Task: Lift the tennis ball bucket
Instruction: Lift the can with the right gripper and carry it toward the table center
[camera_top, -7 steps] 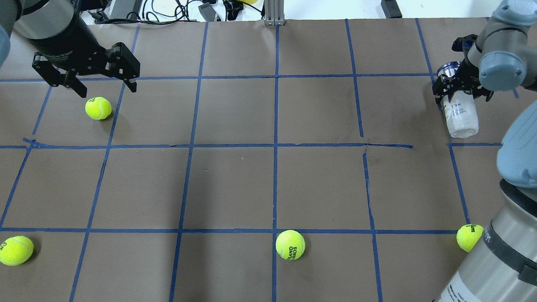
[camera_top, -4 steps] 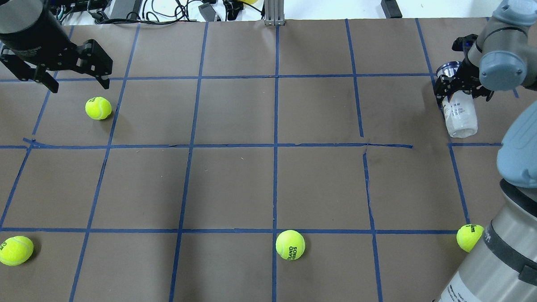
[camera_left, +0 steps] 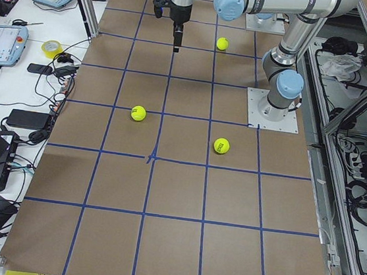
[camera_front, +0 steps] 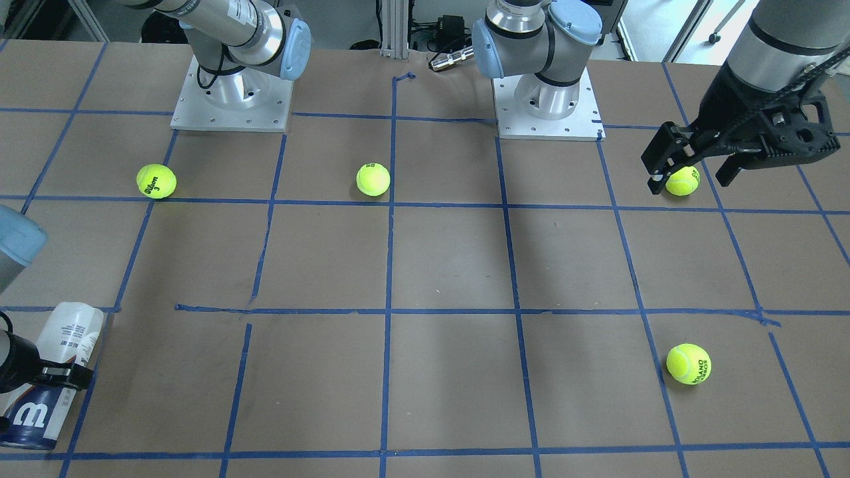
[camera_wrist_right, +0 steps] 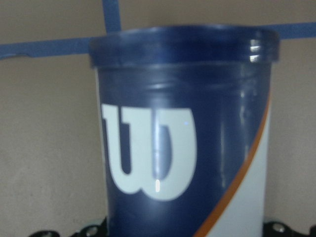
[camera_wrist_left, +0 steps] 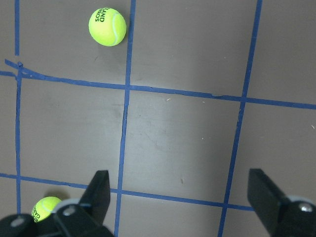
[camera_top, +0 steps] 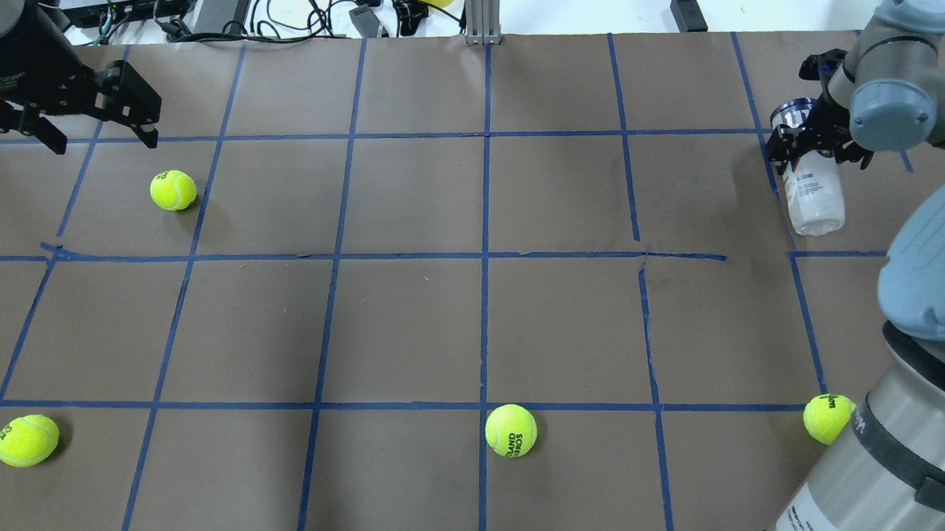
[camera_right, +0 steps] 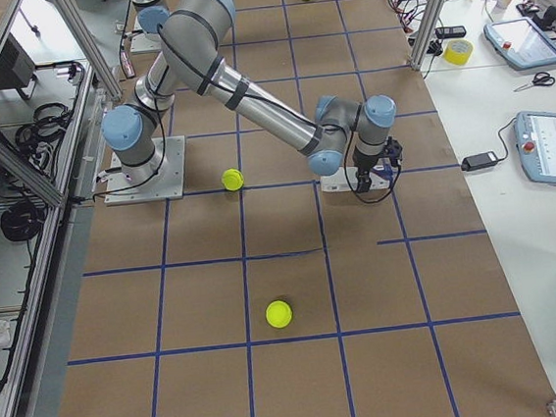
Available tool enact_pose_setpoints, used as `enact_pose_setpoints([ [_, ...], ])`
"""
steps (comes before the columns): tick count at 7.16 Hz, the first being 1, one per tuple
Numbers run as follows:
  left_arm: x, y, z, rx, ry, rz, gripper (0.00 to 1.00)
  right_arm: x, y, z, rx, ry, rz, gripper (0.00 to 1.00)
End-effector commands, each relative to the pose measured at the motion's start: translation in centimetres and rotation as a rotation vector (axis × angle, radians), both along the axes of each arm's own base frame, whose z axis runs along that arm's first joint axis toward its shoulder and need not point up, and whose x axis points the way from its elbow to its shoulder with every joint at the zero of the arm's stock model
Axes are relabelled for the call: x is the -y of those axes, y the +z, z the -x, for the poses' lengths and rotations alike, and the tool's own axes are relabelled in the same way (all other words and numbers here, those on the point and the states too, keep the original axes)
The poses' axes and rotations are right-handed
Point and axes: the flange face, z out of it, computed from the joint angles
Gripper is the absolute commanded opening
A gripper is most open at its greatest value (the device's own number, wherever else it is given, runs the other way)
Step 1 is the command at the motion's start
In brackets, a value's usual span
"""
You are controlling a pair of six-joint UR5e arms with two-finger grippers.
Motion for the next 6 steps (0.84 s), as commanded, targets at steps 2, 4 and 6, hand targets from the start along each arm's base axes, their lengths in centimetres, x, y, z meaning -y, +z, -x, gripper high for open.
enact_pose_setpoints([
  [2, -0.2, 0.1, -0.2, -0.012, -0.006, 0.002, 1.00, 0.5, 5.6, -8.8, 0.029, 0.196, 0.085, 0.68],
  [4, -0.2, 0.1, -0.5, -0.007, -0.007, 0.002, 1.00, 0.7, 5.9, -19.6, 0.054, 0.478, 0.114, 0.68],
  [6, -0.1, 0.0, -1.9, -0.009, -0.003, -0.002, 1.00, -0.7, 6.0, -29.7, 0.067, 0.723, 0.140, 0.70],
])
